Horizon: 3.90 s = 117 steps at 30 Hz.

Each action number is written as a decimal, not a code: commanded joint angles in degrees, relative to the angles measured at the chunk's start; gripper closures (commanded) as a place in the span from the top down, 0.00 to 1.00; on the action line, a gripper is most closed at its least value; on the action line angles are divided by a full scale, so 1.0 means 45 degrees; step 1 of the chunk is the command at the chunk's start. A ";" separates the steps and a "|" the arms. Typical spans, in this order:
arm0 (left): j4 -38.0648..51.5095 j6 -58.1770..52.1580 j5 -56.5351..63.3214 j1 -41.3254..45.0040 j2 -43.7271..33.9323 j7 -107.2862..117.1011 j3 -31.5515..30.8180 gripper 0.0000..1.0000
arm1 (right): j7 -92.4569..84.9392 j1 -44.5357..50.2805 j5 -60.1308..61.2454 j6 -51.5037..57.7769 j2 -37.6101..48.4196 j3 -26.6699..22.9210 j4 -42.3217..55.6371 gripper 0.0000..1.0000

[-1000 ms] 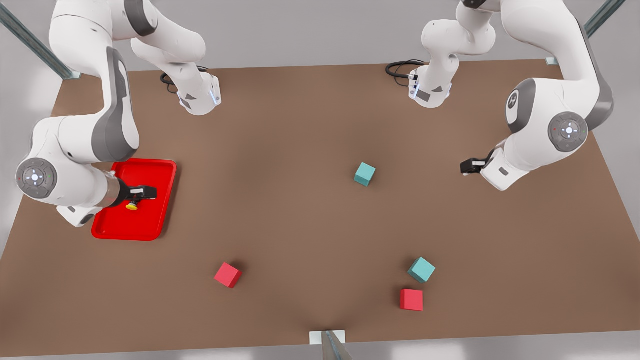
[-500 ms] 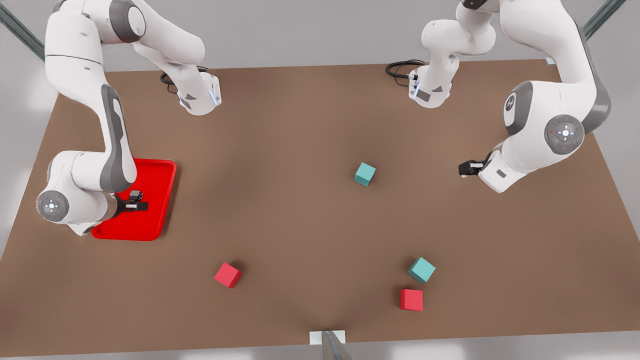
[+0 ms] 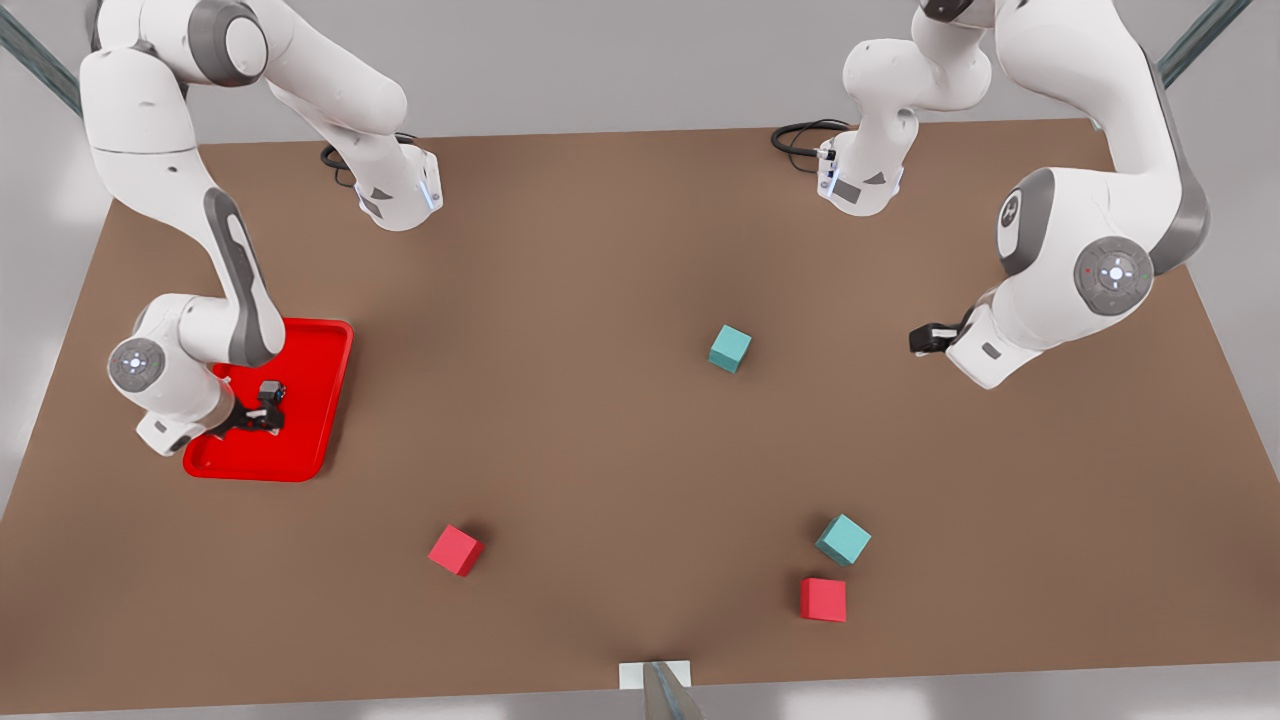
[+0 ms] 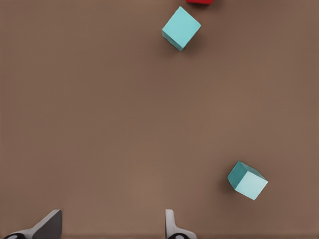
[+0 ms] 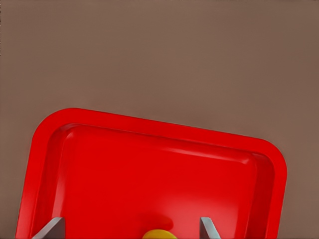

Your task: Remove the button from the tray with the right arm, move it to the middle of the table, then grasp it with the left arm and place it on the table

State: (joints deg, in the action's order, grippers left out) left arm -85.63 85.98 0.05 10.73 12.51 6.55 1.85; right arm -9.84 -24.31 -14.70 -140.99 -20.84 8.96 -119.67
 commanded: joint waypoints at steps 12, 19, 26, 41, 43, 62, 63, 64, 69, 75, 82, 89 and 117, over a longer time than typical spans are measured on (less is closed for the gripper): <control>-0.0014 -0.0044 0.0008 -0.0002 0.0110 0.0049 -0.0002 1.00 | -0.1662 -0.2001 0.0766 0.0160 -0.0018 0.1095 -0.1238 1.00; -0.0014 -0.0044 0.0008 -0.0002 0.0129 0.0049 -0.0002 1.00 | -0.1076 -0.1961 0.0746 0.0160 -0.0565 0.1075 -0.1218 1.00; -0.0014 -0.0044 -0.0012 -0.0002 0.0188 0.0049 -0.0002 1.00 | -0.1135 -0.2001 0.0688 0.0219 -0.0623 0.1056 -0.1199 0.78; -0.0053 -0.0141 -0.0031 -0.0002 0.0227 0.0049 -0.0002 1.00 | -0.1096 -0.2528 -0.0249 0.1605 -0.0448 0.1036 -0.1237 0.81; -0.0053 -0.0141 -0.0031 -0.0002 0.0285 0.0068 -0.0002 1.00 | -0.1076 -0.2723 -0.0582 0.1605 -0.0428 0.1036 -0.1589 0.81; -0.0072 -0.0200 -0.0031 -0.0002 0.0344 0.0049 -0.0002 1.00 | 0.1775 -0.2840 -0.1734 0.1215 -0.0701 0.1036 -0.1902 0.78; -0.0072 -0.0200 -0.0031 -0.0002 0.0344 0.0049 -0.0002 1.00 | 0.1834 -0.2938 -0.1754 0.1215 -0.0877 0.1036 -0.1902 0.78; -0.0072 -0.0200 -0.0031 -0.0002 0.0363 0.0049 -0.0002 1.00 | 0.1834 -0.2919 -0.1754 0.1195 -0.0936 0.1036 -0.1882 0.77; -0.0072 -0.0200 -0.0031 -0.0002 0.0344 0.0049 -0.0002 1.00 | 0.1717 -0.2958 -0.1988 0.1176 -0.1014 0.1056 -0.1843 0.40; -0.0072 -0.0239 -0.0031 -0.0002 0.0344 0.0049 -0.0002 1.00 | 0.1658 -0.2958 -0.1988 0.1254 -0.0916 0.1114 -0.1706 0.37; -0.0072 -0.0239 -0.0031 -0.0002 0.0344 0.0049 -0.0002 1.00 | 0.1619 -0.2997 -0.1968 0.1293 -0.0799 0.1329 -0.1667 0.38; -0.0072 -0.0220 -0.0031 -0.0002 0.0344 0.0049 -0.0002 1.00 | 0.1541 -0.3329 -0.1890 0.3206 -0.0291 0.2735 -0.0730 1.00; -0.0072 -0.0239 -0.0070 0.0018 0.0461 0.0069 -0.0002 1.00 | -0.0314 -1.0106 -0.6968 -0.1129 -0.2362 0.8282 -0.1882 1.00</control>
State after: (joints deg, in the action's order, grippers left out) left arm -85.98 84.97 -0.29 10.81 14.58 6.80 1.85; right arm -10.31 -69.58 -46.10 -147.30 -31.45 46.25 -127.94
